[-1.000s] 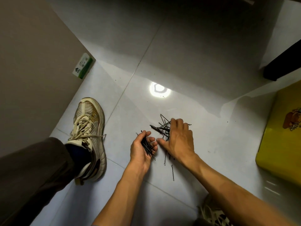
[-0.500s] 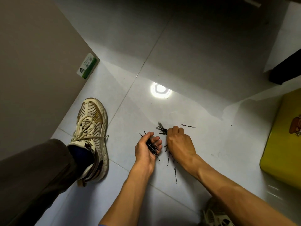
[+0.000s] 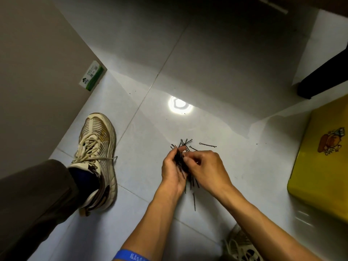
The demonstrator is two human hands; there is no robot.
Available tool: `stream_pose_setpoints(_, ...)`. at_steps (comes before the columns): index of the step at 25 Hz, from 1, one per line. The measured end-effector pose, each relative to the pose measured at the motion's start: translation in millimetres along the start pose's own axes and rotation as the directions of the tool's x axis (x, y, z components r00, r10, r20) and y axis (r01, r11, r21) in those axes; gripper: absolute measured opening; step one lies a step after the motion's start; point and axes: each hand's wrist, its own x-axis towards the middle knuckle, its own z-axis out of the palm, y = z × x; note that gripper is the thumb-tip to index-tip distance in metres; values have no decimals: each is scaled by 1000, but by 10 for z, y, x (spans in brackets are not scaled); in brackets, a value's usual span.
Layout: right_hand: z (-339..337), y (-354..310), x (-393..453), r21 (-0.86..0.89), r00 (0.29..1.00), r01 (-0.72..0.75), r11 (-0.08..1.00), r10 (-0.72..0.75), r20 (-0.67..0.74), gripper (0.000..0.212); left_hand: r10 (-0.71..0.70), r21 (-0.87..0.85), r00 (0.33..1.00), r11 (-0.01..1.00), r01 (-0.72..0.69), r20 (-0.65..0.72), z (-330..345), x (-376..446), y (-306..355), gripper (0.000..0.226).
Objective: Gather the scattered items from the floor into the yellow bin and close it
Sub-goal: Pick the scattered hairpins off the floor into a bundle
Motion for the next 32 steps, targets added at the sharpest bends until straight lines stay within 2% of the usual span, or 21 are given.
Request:
stream_pose_setpoints(2, -55, 66, 76, -102, 988, 48, 994, -63, -145, 16, 9, -18, 1000, 1000, -9, 6, 8, -19, 31, 28)
stream_pose_setpoints(3, -48, 101, 145, -197, 983, 79, 977, -109, -147, 23, 19, -13, 1000, 1000, -19, -3, -15, -25, 60, 27)
stream_pose_setpoints(4, -21, 137, 236, -323, 986, 114, 940, -146, -76, 37, 28, 1, 999, 1000, -28, -21, -49, -30, 81, 27)
stream_pose_setpoints(6, 51, 194, 457, -571, 975, 220, 791, -166, 145, 59, 49, 49, 997, 998, -46, -61, -141, -30, 125, 25)
stream_pose_setpoints(7, 85, 221, 549, -652, 957, 287, 702, -186, 222, 60, 62, 65, 995, 996, -57, -79, -193, -32, 153, 24)
stream_pose_setpoints(8, 112, 253, 598, -699, 939, 345, 626, -218, 268, 52, 72, 70, 993, 995, -65, -96, -243, -31, 180, 23)
stream_pose_setpoints(10, 113, 322, 569, -715, 907, 421, 559, -289, 308, 25, 90, 72, 988, 994, -81, -122, -323, -12, 234, 21)
stream_pose_setpoints(12, 46, 477, 415, -683, 902, 427, 592, -333, 276, 15, 102, 83, 986, 992, -91, -135, -357, 12, 243, 18)
stream_pose_setpoints(13, -19, 570, 331, -656, 923, 374, 656, -335, 192, 18, 106, 97, 985, 991, -93, -137, -346, 30, 230, 17)
stream_pose_setpoints(15, -151, 699, 219, -591, 974, 180, 786, -226, -4, 38, 105, 130, 984, 988, -86, -147, -308, 62, 158, 14)
stream_pose_setpoints(16, -186, 735, 191, -591, 990, 100, 801, -140, -22, 50, 96, 143, 984, 987, -75, -147, -295, 58, 103, 14)
stream_pose_setpoints(18, -148, 757, 147, -658, 997, 80, 749, -59, 54, 58, 79, 163, 987, 985, -55, -140, -287, 13, 4, 13)
stream_pose_setpoints(20, -59, 704, 100, -645, 994, 105, 757, -63, 89, 53, 110, 185, 980, 979, -79, -165, -321, -38, -42, 10)
stream_pose_setpoints(22, -13, 655, 71, -605, 1000, 7, 796, -17, -11, 59, 179, 183, 955, 973, -137, -236, -391, -61, -29, 7)
stream_pose_setpoints(24, 98, 576, 37, -671, 997, -62, 738, 12, -80, 77, 214, 137, 935, 974, -182, -283, -488, -61, 13, 7)
stream_pose_setpoints(25, 192, 543, -2, -708, 998, -46, 705, 2, -63, 82, 208, 119, 935, 976, -180, -287, -528, -66, 19, 7)
stream_pose_setpoints(27, 392, 501, -101, -735, 1000, 20, 678, -20, 8, 77, 177, 107, 946, 982, -154, -270, -568, -84, 8, 9)
stream_pose_setpoints(30, 476, 480, -128, -701, 999, 30, 712, -28, 14, 44, 169, 122, 956, 982, -143, -241, -548, -97, 5, 11)
stream_pose_setpoints(32, 448, 455, -111, -715, 1000, 19, 699, -28, -1, 26, 169, 124, 959, 982, -143, -229, -524, -84, 17, 11)
